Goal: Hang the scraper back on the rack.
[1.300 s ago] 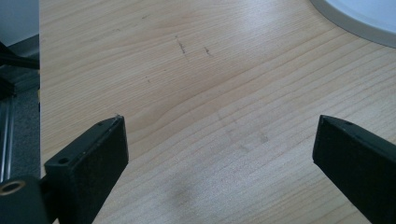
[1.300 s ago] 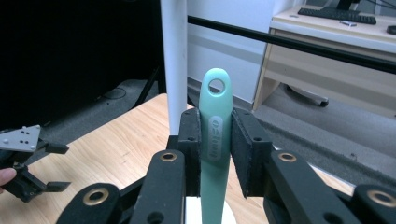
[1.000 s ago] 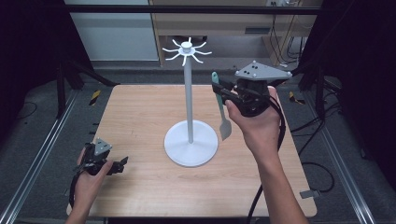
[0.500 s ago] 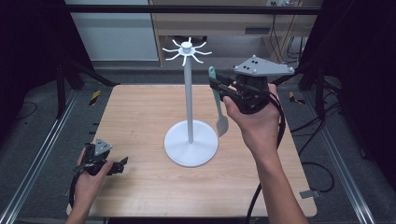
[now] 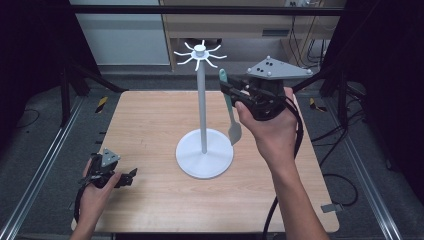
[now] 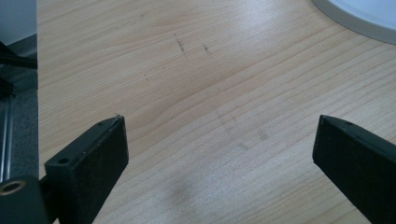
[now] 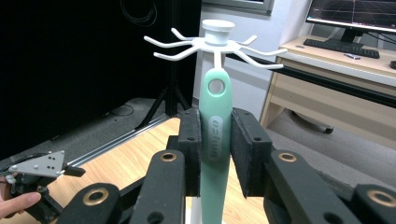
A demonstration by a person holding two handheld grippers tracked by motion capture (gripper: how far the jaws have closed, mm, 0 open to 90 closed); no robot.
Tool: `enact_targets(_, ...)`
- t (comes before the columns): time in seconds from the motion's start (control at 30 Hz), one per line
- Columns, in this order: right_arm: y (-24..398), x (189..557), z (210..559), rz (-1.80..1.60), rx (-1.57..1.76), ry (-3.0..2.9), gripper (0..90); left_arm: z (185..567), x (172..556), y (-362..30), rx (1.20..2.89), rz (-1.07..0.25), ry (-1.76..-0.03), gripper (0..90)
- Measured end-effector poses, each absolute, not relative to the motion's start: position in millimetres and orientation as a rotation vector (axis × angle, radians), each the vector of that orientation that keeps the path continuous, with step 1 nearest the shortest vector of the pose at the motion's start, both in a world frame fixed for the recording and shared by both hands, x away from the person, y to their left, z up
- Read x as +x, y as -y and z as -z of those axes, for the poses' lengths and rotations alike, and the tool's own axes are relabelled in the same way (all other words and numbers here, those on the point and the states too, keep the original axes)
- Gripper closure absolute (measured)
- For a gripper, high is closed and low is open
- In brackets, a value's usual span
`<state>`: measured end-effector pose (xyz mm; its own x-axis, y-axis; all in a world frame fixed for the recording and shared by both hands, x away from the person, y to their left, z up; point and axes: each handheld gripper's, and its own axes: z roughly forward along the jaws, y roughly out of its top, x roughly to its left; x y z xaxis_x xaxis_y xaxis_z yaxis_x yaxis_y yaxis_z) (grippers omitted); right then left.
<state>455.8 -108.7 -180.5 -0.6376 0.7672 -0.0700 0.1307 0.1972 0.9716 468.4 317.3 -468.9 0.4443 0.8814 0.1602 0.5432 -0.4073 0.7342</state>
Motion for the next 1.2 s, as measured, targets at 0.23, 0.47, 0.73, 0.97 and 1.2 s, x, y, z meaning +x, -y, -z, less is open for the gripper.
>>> enact_targets(0.23,105.9,454.7,178.6,-1.468,0.826,-1.917,74.5,468.9,468.3,-316.0,2.103,-0.729,-1.184,3.2)
enact_targets(0.47,103.8,456.3,176.3,-1.471,0.822,-1.927,74.5,469.4,468.4,-316.0,2.107,-0.724,-1.184,3.2)
enact_targets(0.73,101.7,463.1,175.7,-1.461,0.838,-1.933,74.5,470.3,468.7,-314.7,2.105,-0.723,-1.181,3.1)
enact_targets(0.97,100.3,470.0,177.8,-1.461,0.847,-1.944,74.5,469.8,468.5,-315.4,2.11,-0.723,-1.181,3.2)
enact_targets(1.2,98.3,473.3,175.7,-1.46,0.852,-1.943,74.4,469.7,468.5,-315.3,2.109,-0.724,-1.179,3.2)
